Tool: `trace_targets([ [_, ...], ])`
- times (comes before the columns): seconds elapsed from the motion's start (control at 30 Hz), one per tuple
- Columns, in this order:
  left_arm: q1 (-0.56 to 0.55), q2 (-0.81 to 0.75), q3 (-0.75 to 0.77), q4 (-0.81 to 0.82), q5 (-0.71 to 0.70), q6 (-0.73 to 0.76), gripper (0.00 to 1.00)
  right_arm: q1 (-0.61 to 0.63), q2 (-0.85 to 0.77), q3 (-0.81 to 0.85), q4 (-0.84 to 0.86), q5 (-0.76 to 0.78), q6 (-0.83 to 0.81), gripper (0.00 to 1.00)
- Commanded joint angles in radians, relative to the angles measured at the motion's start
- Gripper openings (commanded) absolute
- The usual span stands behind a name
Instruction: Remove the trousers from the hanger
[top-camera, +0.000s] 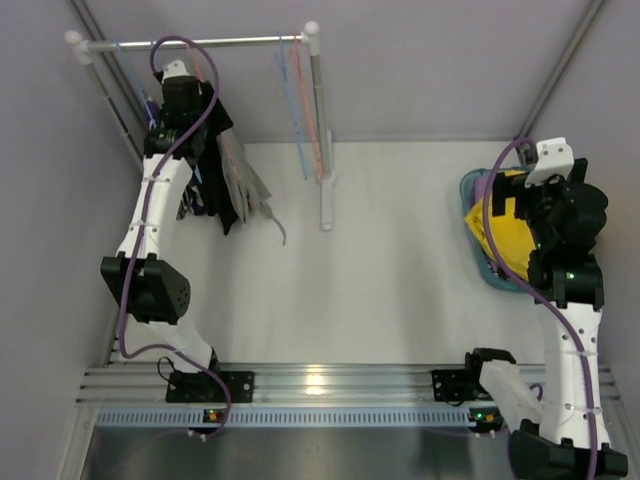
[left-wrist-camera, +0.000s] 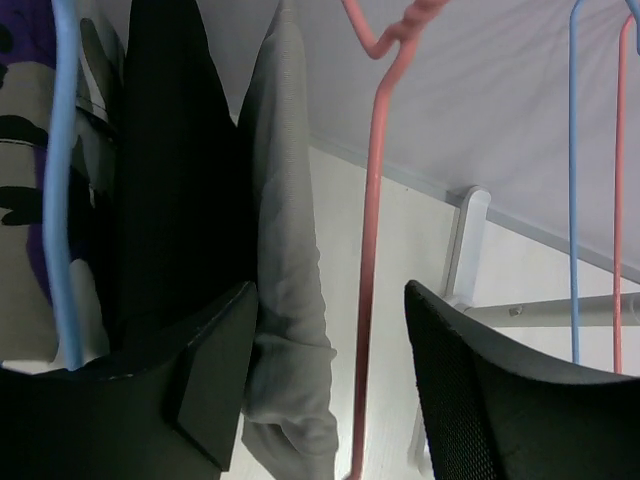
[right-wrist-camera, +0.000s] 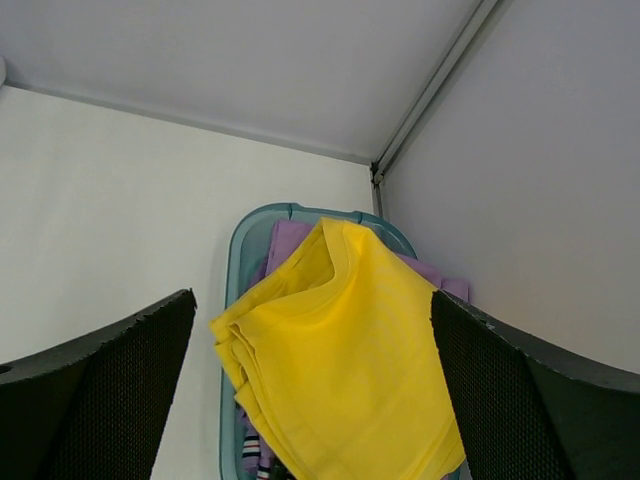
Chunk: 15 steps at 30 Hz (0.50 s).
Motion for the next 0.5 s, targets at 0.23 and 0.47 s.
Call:
trace_targets([
  [0.23,0.004,0.018,-0.029,0.224,0.126,0.028,0.65,0.015,-0.017,-0.023,0.015,0.008,-0.002,0.99],
  [0.47,0.005,0.064,-0.015,0.242,0.122,0.025,0.62,0.015,-0.011,-0.013,0.015,0.010,0.002,1.00],
])
